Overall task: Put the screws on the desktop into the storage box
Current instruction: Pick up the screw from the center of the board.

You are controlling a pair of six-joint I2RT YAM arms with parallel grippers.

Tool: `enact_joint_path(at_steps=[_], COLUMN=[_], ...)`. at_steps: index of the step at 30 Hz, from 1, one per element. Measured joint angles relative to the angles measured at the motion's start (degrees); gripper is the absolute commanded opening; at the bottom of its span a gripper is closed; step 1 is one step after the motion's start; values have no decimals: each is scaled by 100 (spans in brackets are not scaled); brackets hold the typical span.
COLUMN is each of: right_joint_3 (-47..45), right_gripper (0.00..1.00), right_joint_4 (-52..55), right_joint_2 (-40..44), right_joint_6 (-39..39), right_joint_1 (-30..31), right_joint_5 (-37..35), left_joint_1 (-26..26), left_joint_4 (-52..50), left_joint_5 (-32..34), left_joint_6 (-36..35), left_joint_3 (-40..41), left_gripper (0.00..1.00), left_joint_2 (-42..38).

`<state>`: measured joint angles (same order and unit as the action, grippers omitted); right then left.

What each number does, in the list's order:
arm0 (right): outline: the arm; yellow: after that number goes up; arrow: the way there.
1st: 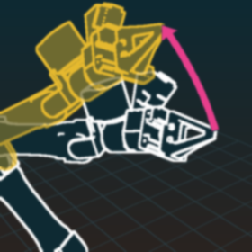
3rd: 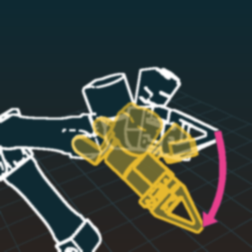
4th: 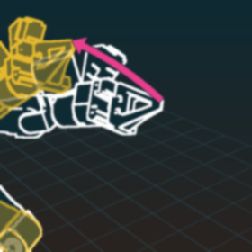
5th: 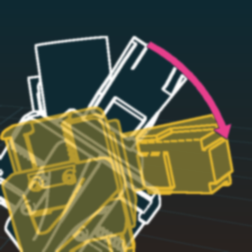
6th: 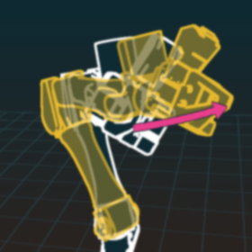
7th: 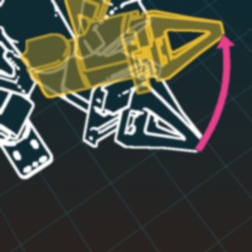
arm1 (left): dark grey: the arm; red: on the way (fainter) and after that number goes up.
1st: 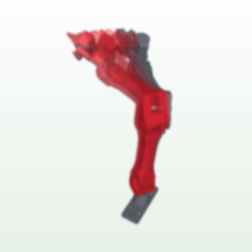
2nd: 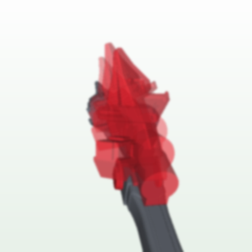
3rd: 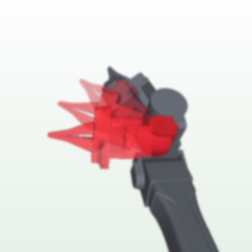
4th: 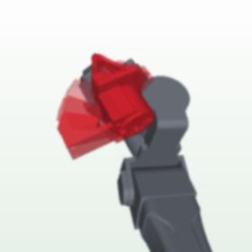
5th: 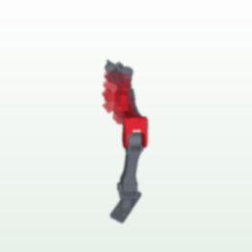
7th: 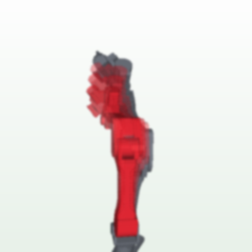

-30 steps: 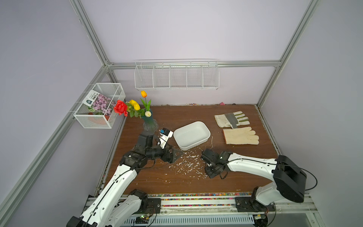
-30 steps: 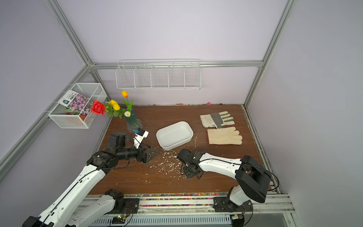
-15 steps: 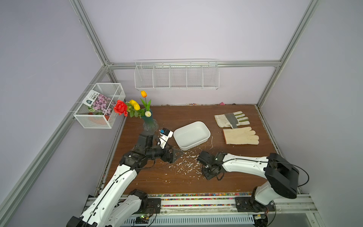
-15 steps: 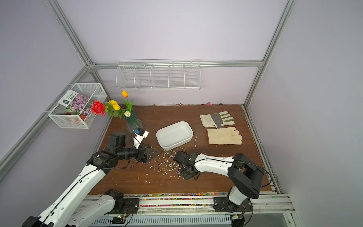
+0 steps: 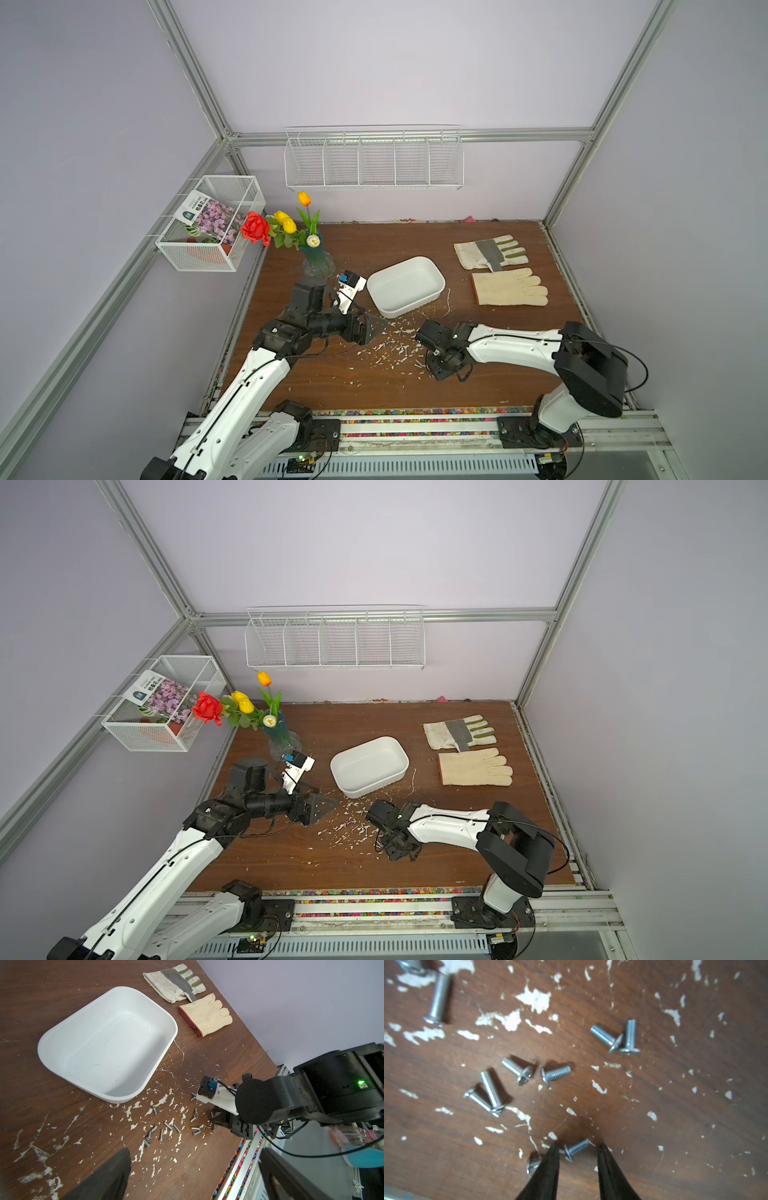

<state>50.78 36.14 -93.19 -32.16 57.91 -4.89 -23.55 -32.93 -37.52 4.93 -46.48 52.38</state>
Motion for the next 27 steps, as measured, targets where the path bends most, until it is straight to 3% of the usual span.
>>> enact_joint_path(at_steps=[27], right_joint_3=[155], right_gripper=[27], right_joint_4=[-2], right_joint_2=[-157], right_joint_6=[-22], right_joint_1=[63], right_joint_5=[-83], left_joint_1=[0], left_joint_4=[0], left_joint_5=[9], left_joint_6=[0], left_joint_3=[0], left_gripper=[100], left_joint_2=[0])
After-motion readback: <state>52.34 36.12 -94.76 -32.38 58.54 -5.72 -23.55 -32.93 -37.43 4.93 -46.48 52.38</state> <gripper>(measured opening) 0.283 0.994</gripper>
